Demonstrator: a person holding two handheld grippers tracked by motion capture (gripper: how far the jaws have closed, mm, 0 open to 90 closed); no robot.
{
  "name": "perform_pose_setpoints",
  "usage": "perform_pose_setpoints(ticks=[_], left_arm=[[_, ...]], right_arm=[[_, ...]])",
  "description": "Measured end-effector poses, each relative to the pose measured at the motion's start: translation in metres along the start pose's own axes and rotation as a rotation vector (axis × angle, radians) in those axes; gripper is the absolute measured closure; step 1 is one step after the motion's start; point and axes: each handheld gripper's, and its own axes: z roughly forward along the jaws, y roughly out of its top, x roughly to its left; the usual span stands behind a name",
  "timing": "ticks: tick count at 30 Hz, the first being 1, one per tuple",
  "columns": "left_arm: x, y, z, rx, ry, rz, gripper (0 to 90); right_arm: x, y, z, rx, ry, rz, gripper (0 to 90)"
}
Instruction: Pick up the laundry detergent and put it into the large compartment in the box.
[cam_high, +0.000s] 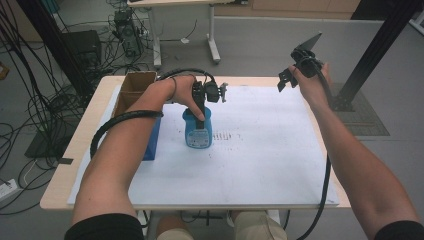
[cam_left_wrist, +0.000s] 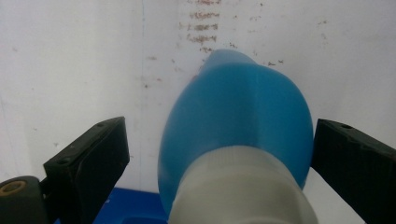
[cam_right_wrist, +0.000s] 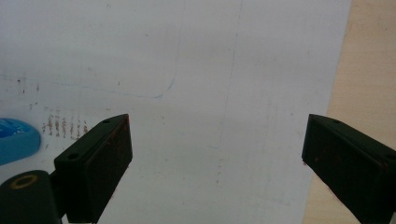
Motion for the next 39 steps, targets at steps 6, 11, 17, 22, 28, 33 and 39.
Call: perform_pose_setpoints(ticks=[6,11,17,22,28,33,39], left_arm=[[-0.0004,-0.0014,-0.0015,-0.007,0.001,-0.004,5.2],[-0.0007,-0.0011,-0.0024,-0.005,0.001,-0.005,5.1],[-0.0014,-0.0013,-0.0035,-0.008,0.005,-0.005,5.0],[-0.0018,-0.0022,-0.0039,-0.008,0.007,-0.006,5.0],[-0.0021,-0.0032,-0.0039,-0.008,0.008,-0.007,5.0],[-0.002,-0.005,-0.0043,-0.007,0.007,-0.011,5.0],[-0.0018,-0.0059,-0.0042,-0.006,0.007,-0.009,5.1]], right_arm=[[-0.0009,0.0,-0.0005,-0.001,0.002,0.0,8.6],[-0.0005,-0.0004,-0.0006,-0.001,0.001,0.001,8.6],[0.0002,-0.0005,-0.0006,-0.004,0.003,-0.005,8.6],[0.0014,-0.0009,-0.0008,-0.004,0.0,-0.005,8.6],[0.0004,-0.0008,-0.0011,-0.002,0.004,-0.004,8.6],[0.0013,-0.001,-0.0012,-0.005,0.004,-0.008,8.6],[0.0024,-0.0001,-0.0001,-0.002,0.005,-0.01,8.6]])
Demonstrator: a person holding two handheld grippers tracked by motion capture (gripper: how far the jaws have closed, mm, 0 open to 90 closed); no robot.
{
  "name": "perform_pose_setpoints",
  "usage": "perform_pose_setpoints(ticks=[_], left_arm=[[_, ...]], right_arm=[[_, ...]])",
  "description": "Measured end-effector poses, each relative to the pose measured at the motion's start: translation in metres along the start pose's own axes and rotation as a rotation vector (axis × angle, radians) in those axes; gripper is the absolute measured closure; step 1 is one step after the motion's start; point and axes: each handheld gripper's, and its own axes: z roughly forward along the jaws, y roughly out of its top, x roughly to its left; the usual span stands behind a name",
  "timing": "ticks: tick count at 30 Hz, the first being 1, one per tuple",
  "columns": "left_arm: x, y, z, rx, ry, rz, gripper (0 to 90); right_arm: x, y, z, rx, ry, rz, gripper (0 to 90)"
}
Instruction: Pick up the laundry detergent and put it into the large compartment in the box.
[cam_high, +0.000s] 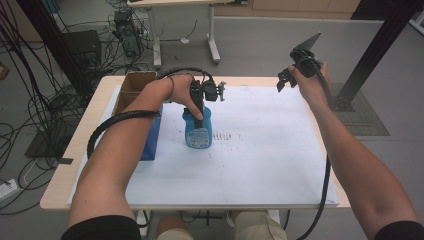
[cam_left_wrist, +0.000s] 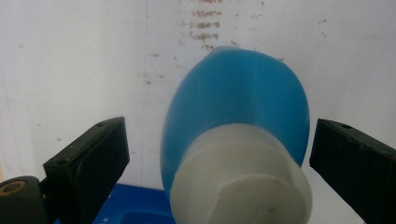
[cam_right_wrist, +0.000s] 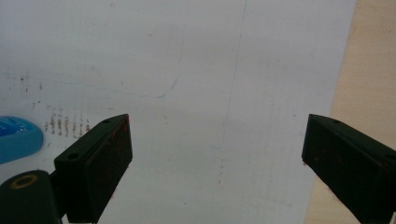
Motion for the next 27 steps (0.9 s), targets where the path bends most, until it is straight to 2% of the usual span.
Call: perform_pose_setpoints(ticks=[4,27], left_arm=[[0.0001,-0.0013,0.0007,-0.013,0.001,-0.002,5.1],[-0.0008,0.0007,0.0003,-0.012,0.008,0.004,5.6]], right_arm=[[0.0009,0.0003,0.0003,-0.001,0.001,-0.003,8.6],[-0.0032,-0.0016,-0.0024,-0.005,0.004,-0.002,8.6]])
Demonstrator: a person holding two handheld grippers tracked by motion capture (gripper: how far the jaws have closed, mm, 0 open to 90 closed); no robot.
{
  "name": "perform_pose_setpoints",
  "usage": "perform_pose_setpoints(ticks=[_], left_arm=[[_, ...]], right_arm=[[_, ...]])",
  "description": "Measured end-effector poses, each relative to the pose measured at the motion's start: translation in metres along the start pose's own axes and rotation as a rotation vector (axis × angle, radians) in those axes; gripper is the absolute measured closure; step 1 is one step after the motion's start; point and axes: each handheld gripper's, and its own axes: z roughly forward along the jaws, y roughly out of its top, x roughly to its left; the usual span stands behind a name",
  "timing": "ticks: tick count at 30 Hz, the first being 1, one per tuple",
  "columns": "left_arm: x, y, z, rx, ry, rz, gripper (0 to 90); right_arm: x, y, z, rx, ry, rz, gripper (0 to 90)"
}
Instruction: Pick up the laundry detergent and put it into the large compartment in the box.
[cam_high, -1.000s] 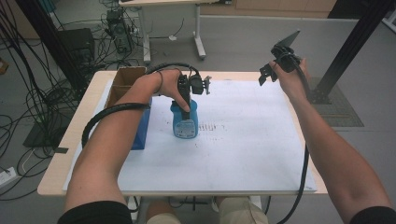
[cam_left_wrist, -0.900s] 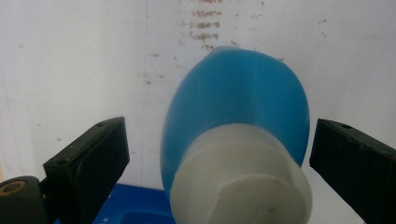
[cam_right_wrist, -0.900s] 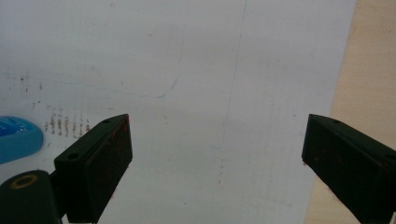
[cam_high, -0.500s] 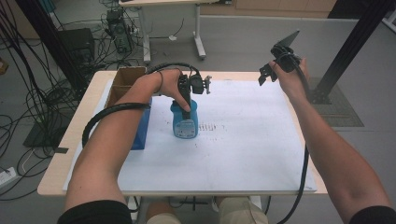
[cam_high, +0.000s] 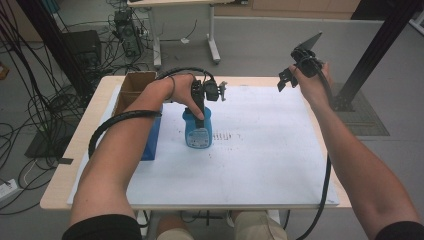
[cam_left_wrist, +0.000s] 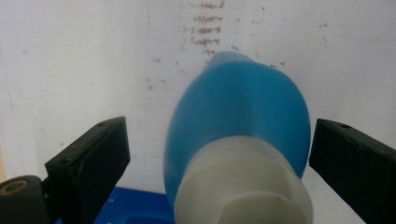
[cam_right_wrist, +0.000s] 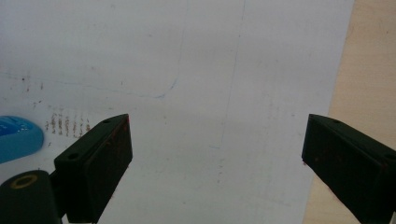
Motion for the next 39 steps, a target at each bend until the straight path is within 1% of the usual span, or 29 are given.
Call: perform_pose_setpoints(ticks=[5,9,17,23,31,33,39], left_arm=[[0.0,-0.002,-0.001,-0.004,0.0,-0.002,5.7],[0.0,-0.002,-0.001,0.003,0.002,-0.003,5.8],[-0.001,-0.002,0.004,0.006,-0.002,0.007,7.2],[-0.002,-0.002,0.006,0.011,0.003,0.012,11.4],[-0.001,0.001,0.01,0.019,-0.002,0.019,17.4],[-0.001,0.0,0.011,0.017,-0.006,0.013,18.2],[0.0,0.001,0.011,0.018,-0.01,0.024,26.4]], right_arm=[[0.001,0.0,0.0,0.001,-0.003,0.002,8.6],[0.001,0.0,0.0,0.0,-0.003,0.0,8.6],[0.001,0.0,0.0,0.002,-0.003,0.002,8.6],[0.001,0.001,0.001,0.003,-0.001,0.0,8.6],[0.002,0.001,0.002,0.006,-0.003,0.002,8.6],[0.003,0.001,0.002,0.006,-0.002,0.0,8.6],[0.002,0.001,0.002,0.006,-0.003,-0.001,8.6]])
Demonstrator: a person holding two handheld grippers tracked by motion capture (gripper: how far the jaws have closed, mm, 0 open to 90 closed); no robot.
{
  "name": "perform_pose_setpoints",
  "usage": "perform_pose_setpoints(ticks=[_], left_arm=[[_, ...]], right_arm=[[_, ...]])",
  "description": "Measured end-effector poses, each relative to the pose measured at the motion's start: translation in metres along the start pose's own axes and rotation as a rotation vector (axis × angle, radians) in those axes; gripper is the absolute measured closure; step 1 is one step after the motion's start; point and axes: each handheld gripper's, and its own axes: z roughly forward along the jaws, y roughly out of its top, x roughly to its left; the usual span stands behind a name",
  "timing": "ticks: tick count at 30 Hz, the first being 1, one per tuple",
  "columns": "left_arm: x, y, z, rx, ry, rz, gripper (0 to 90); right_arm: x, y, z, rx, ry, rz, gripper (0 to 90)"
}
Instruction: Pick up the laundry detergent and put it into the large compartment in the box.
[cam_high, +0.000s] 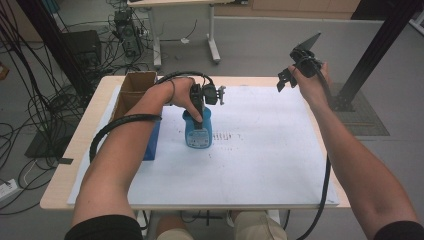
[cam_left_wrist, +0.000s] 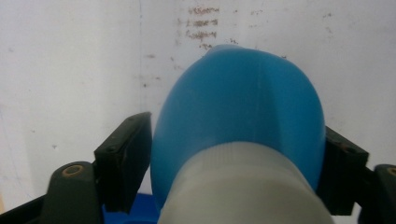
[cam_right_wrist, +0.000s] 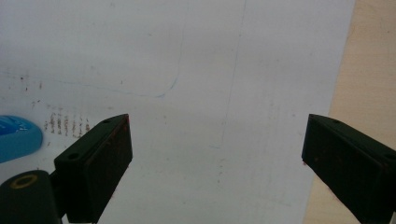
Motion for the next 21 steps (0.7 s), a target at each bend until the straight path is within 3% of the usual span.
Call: perform_pose_setpoints(ticks=[4,21], left_arm=[[0.0004,0.0013,-0.0013,-0.009,-0.004,0.011,35.2],[0.0044,0.0033,-0.0011,-0.002,-0.02,0.016,36.7]], right_arm=[[-0.0002,-0.0002,-0.0003,-0.002,-0.001,0.0,8.6],[0.0001,0.0001,0.0001,-0.006,-0.002,-0.003,8.6]])
